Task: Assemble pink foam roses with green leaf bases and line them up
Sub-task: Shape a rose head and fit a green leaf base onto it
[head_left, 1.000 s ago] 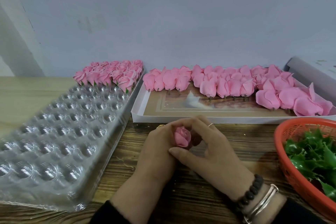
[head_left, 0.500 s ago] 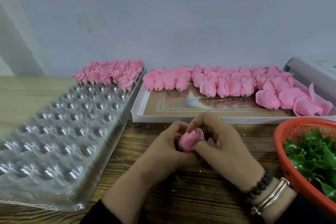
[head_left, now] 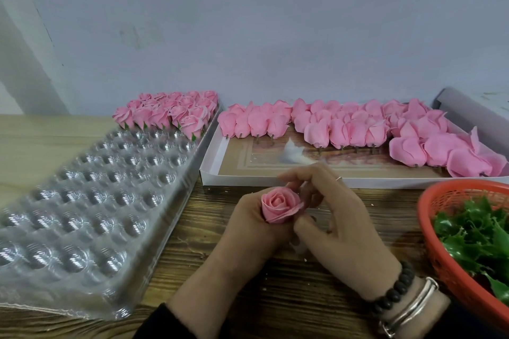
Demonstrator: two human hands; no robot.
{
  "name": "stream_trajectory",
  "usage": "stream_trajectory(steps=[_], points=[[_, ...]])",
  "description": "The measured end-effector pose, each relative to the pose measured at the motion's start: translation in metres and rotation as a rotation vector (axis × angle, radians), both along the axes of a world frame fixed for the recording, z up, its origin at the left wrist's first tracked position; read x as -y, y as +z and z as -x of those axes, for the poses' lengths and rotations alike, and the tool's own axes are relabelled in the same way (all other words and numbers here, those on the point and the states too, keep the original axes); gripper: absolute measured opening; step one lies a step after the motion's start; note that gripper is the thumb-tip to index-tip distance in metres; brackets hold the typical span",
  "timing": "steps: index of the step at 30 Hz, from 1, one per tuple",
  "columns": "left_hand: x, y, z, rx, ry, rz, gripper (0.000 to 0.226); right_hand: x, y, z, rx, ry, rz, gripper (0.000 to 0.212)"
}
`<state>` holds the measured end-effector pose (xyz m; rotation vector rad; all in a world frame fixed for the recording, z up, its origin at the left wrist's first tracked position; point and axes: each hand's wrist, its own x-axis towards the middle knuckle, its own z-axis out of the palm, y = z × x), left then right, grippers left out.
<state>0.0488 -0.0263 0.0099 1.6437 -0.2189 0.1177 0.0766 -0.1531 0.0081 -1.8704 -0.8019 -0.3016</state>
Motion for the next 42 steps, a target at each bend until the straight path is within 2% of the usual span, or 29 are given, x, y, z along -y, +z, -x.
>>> stream_trajectory(steps=[3, 7, 9, 12, 15, 19, 22, 24, 28, 32, 35, 40, 42], points=[[0.000, -0.002, -0.001, 0.031, -0.012, -0.033, 0.030, 0.000, -0.001, -0.002, 0.012, -0.032, -0.018, 0.040], [0.000, -0.005, -0.002, 0.042, -0.049, -0.012, 0.027, 0.001, -0.004, -0.007, 0.023, -0.086, -0.090, 0.033], [-0.001, -0.006, -0.002, 0.062, -0.072, -0.066, 0.031, 0.002, -0.005, -0.009, 0.018, -0.099, -0.108, 0.030], [-0.003, -0.006, -0.001, 0.094, -0.055, -0.109, 0.038, 0.003, -0.005, -0.009, 0.003, -0.088, -0.095, 0.024], [-0.001, -0.007, -0.001, 0.120, -0.059, -0.126, 0.033, 0.003, -0.003, -0.004, -0.049, -0.017, -0.104, 0.016], [0.002, -0.008, -0.002, 0.132, -0.041, -0.098, 0.016, 0.001, 0.004, 0.002, -0.001, -0.008, -0.158, 0.020], [0.003, -0.013, -0.003, 0.139, -0.057, -0.154, 0.024, -0.003, 0.005, 0.004, 0.044, -0.022, -0.171, 0.028], [0.008, -0.016, -0.004, 0.129, -0.073, -0.177, 0.017, -0.008, 0.002, 0.006, 0.082, -0.053, -0.148, 0.031], [0.020, -0.016, -0.003, 0.120, -0.082, -0.070, 0.018, -0.015, -0.004, 0.009, 0.111, -0.086, -0.058, 0.032], [0.020, -0.017, -0.003, 0.187, -0.027, -0.106, 0.028, -0.015, -0.003, 0.009, 0.042, -0.113, 0.039, 0.035], [0.018, -0.016, -0.001, 0.192, -0.039, -0.128, 0.038, -0.013, 0.000, 0.008, -0.138, -0.095, 0.078, 0.032], [0.016, -0.017, -0.001, 0.215, 0.020, -0.063, 0.032, -0.006, 0.000, 0.001, -0.248, 0.045, 0.106, 0.039], [0.016, -0.015, -0.001, 0.226, 0.038, -0.071, 0.029, -0.004, -0.001, -0.002, -0.265, 0.084, 0.141, 0.051]])
